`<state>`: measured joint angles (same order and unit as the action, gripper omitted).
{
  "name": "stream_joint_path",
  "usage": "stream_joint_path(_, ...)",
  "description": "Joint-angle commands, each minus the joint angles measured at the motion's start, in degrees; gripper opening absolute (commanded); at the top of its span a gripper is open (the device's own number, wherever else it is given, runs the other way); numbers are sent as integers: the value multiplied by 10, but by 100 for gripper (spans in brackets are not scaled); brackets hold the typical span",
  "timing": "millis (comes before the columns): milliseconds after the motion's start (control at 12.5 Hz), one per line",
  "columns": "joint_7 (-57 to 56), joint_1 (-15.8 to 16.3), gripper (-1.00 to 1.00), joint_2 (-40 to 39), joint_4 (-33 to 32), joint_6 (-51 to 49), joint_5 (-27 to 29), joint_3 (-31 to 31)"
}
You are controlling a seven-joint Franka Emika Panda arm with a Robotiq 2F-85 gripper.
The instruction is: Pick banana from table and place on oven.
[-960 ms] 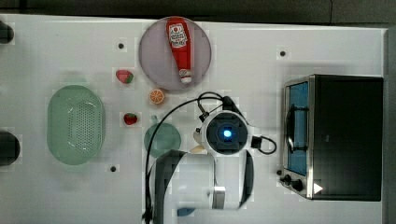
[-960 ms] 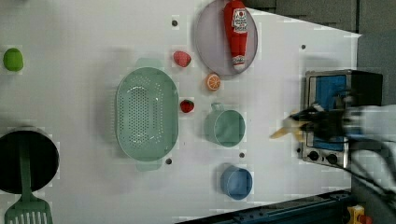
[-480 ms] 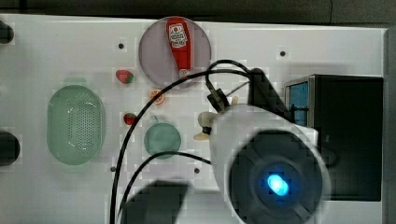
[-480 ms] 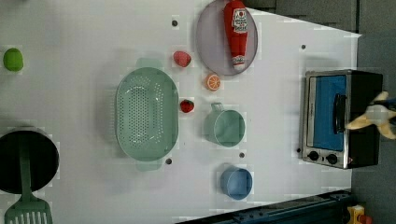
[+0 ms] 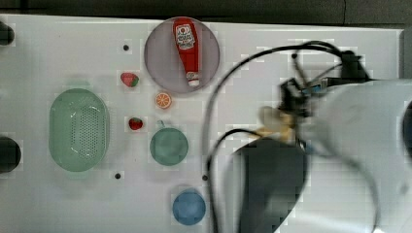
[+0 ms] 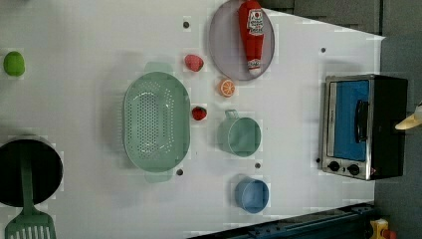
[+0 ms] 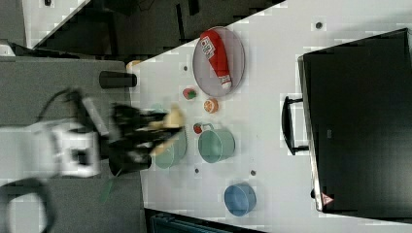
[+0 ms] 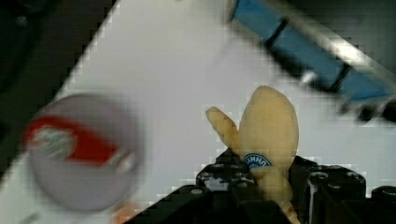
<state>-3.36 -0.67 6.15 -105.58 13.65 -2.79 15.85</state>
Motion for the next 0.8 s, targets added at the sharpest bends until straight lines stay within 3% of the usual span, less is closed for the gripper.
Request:
stream_joint_path(80, -158, -26, -48, -51, 19, 2, -16, 69)
stream_joint_path(480, -298, -33, -48, -131, 16, 121, -10, 171)
stream_joint_path(800, -357, -47, -48, -196, 15, 139, 88, 200)
